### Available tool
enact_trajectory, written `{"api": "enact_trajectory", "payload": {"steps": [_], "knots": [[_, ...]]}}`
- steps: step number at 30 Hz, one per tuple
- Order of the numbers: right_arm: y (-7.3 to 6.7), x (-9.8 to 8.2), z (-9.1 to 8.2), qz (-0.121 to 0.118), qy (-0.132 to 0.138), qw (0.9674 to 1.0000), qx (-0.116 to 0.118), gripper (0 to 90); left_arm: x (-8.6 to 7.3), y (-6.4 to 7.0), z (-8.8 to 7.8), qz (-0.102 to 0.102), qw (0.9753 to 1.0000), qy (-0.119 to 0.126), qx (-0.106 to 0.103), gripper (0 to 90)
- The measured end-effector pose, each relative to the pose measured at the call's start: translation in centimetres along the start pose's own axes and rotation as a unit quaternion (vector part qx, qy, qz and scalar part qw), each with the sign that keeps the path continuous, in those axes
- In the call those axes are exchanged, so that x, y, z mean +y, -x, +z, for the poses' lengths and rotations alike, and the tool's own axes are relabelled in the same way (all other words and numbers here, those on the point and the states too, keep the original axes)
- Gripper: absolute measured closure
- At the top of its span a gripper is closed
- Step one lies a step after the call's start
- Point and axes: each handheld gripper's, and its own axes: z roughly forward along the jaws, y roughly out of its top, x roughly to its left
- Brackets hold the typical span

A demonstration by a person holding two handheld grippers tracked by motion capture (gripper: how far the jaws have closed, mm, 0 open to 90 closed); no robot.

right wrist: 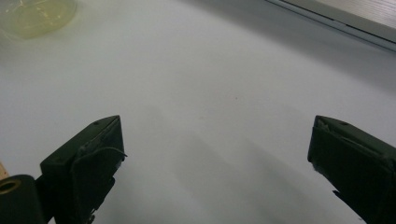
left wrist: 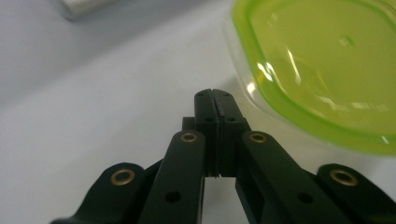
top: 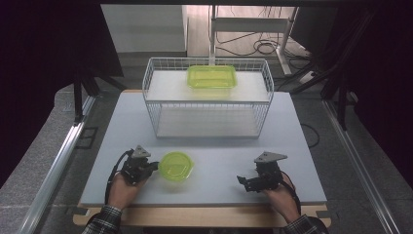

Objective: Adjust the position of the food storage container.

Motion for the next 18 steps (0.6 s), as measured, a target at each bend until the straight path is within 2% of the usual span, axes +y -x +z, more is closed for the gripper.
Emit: {"api": "enact_trajectory", "payload": {"steps": [2,11,18], "knots": [[0.0,0.0,0.0,-0.001,0.000,1.0000,-0.001,3.7,-0.2,0.3,0.1,0.005,0.9998,-0.003,-0.017,90.0],[0.0,-0.1,0.0,-0.003,0.002,1.0000,-0.002,3.6,-0.2,1.1,0.6,0.019,0.9989,-0.018,-0.040,89.9],[0.1,-0.1,0.0,-0.001,0.003,1.0000,-0.001,3.6,0.2,2.7,1.1,0.039,0.9969,-0.024,-0.064,89.9]]}}
